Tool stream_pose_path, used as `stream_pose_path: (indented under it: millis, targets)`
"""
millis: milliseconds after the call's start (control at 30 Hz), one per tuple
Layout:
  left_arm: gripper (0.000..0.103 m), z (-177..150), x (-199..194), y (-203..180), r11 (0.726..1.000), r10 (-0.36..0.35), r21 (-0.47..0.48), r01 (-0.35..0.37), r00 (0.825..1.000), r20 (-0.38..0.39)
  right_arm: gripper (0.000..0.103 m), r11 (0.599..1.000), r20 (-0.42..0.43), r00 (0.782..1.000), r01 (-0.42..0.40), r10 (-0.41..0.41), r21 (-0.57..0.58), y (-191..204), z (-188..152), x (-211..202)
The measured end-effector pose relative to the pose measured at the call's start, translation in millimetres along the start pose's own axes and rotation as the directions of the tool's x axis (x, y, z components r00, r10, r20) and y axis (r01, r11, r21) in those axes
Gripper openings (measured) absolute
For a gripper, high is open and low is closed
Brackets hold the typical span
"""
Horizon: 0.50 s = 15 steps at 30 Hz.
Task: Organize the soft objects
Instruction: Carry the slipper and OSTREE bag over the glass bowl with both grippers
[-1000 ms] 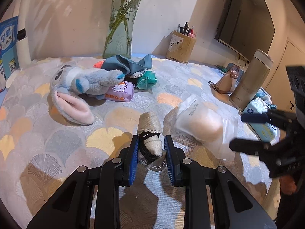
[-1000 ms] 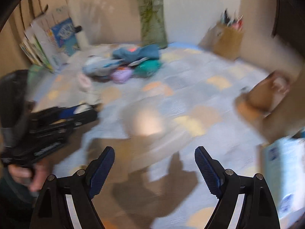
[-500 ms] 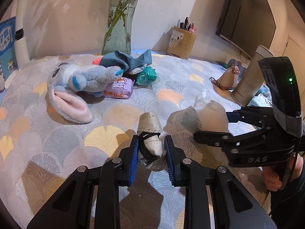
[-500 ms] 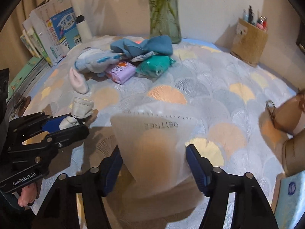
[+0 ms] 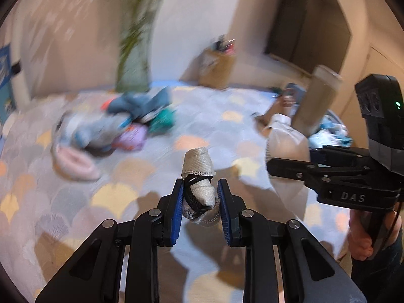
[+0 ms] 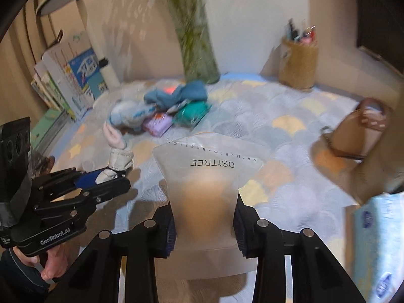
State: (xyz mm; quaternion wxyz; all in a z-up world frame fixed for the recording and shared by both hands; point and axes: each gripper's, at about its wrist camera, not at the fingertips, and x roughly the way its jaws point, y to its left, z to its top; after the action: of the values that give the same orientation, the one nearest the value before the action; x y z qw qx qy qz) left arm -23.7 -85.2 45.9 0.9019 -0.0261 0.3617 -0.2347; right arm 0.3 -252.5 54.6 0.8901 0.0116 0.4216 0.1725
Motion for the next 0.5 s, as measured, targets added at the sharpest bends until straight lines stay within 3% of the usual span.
stream_pose_path:
  millis: [233,500]
  targets:
    - [0.023,30.8,-9.8,-72.5,0.984,-0.103,0.153,0.096,0.994,0.037,0.037,0.996,0.083,0.995,0.059,-0.064,0.063,-32.1,-2.9,-56.7]
    - [0.023,60.0,6.9,-165.9,0.923,-0.243,0.308,0.231,0.970,0.000,0.037,0.963,0.153,0.968,0.161,-0.197,0.217,-98.6,-20.1,-128.2]
